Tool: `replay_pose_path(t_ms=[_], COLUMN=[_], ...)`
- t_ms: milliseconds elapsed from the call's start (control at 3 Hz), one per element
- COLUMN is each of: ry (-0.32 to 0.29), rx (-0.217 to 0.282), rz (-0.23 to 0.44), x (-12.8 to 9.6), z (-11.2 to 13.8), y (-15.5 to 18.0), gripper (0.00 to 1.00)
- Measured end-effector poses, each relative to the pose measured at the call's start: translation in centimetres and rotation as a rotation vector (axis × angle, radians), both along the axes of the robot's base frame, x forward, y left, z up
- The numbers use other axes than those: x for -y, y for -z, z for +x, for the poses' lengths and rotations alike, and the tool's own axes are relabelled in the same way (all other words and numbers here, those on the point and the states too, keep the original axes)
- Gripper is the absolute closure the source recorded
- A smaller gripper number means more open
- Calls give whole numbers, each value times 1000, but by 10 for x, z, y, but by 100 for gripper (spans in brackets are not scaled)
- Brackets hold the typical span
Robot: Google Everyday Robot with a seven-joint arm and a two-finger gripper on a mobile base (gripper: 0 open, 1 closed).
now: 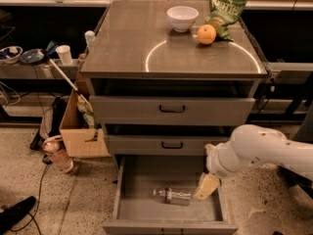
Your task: Pick water bottle from bottom drawer and place on counter
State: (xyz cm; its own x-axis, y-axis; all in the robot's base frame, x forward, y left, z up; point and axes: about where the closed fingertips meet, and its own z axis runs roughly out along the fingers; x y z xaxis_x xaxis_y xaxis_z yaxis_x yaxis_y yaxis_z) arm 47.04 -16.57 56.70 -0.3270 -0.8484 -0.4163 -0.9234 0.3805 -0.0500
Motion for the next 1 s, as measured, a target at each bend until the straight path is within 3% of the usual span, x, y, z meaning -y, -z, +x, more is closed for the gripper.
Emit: replay_pose_path(t_ms=[333, 667, 1000], ry=[-7, -17, -26], rx=[-14, 13, 19], rz=[10, -1, 7], x=[-17, -53, -53], z=[2, 21, 19], y=[21, 52, 48], gripper=[0, 0, 0])
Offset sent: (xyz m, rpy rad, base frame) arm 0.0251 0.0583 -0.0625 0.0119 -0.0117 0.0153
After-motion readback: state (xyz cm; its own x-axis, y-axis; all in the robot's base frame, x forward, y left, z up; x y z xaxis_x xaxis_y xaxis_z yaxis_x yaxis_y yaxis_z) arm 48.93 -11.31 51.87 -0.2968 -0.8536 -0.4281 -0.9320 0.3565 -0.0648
